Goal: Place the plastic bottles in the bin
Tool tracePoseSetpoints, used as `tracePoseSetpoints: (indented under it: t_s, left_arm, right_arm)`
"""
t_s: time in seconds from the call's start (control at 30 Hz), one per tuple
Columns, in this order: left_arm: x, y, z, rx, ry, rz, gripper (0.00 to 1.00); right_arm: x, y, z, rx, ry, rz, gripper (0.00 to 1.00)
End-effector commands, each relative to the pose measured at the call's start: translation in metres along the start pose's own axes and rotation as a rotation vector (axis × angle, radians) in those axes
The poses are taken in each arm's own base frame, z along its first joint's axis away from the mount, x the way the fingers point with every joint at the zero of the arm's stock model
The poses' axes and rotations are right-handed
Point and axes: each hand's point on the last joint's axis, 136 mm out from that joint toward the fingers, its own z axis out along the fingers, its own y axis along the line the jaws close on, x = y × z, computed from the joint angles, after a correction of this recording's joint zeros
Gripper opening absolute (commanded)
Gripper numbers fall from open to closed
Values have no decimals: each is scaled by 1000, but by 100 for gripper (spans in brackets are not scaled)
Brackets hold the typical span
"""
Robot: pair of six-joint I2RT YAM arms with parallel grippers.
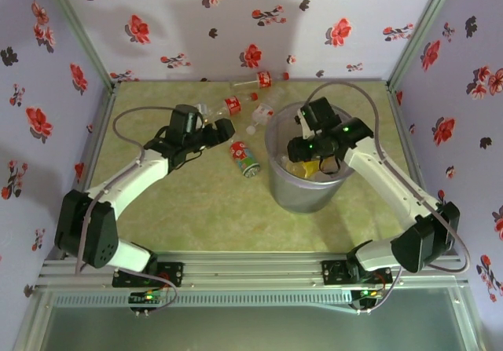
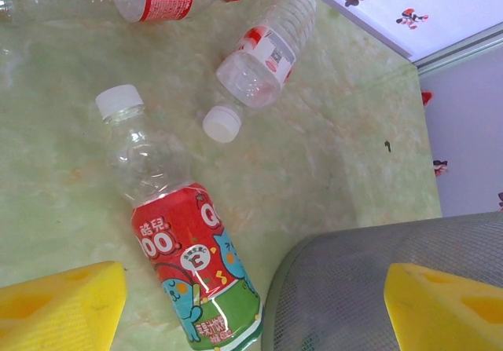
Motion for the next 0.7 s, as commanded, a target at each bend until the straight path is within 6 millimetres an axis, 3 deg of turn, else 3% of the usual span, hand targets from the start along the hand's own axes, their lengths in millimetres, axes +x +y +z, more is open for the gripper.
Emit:
tracePoseSetpoints:
  t_s: [0.0,0.1,0.2,0.47,0.57,0.67]
  left_arm:
    - [4,11,9,-41,13,24,85]
    - [5,12,14,-57,23,37,85]
    - [8,17,23,-100,43,63,86]
    - [21,42,56,-233,103,107,88]
    - [26,43,72,-246,127,115,92]
    - [30,48,86,-282,150,128,96]
  right_arm:
    - [29,-8,15,20,93,51,48]
    - [25,-11,13,39,79,46,47]
    - [8,-10,-1,49,28,24,47]
    - [-36,-4,-79,40,-213,-25,64]
    - [-40,-4,-103,28,-300,-9,66]
    - [-38,-6,-114,23,-347,3,68]
